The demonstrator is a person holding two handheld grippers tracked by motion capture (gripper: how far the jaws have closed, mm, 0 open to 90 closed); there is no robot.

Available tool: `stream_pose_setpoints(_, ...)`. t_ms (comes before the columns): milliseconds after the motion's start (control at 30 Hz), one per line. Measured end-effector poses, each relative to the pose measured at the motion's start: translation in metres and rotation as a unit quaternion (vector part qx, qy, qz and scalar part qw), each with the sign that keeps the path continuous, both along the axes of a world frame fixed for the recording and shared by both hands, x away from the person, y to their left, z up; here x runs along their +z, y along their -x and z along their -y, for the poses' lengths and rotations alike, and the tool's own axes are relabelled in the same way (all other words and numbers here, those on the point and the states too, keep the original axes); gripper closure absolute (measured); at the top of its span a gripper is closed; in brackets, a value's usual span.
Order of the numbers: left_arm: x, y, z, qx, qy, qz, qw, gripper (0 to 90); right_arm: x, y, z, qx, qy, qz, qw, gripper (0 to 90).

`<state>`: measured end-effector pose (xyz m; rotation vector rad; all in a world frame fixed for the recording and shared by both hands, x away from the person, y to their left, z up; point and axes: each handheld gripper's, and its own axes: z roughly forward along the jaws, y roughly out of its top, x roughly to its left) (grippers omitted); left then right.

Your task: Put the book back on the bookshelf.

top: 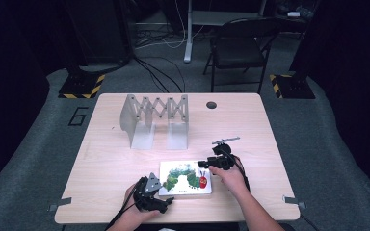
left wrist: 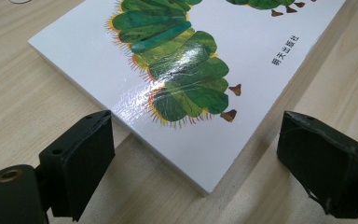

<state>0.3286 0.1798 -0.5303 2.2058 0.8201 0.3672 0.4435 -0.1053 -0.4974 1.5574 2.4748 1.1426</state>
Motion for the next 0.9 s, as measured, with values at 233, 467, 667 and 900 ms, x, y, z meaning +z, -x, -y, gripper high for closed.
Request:
stream_pose_setpoints(233, 0.0000, -0.0001, 0.0003, -0.001, 0.000, 0.000, 1.0000, 10.8, -0.0047, -0.0023, -0.0009, 0.007, 0.012, -0.009, 0.9999, 44.5)
stream_pose_setpoints(467, 0.0000, -0.0001, 0.0003, -0.001, 0.000, 0.000, 1.0000, 10.8, -0.0054, -0.0021, -0.0017, 0.009, 0.017, -0.008, 0.9998, 44.8)
stream_pose_setpoints(667, 0.0001, -0.0001, 0.0002, -0.001, 0.000, -0.001, 1.0000, 10.8, -0.0045, -0.0016, -0.0013, 0.011, 0.017, -0.005, 0.9998, 44.9)
stream_pose_setpoints(900, 0.0001, -0.0006, -0.0001, -0.005, 0.002, -0.004, 1.0000, 10.0, 0.0004, -0.0009, 0.0016, 0.001, -0.004, -0.002, 1.0000, 45.6)
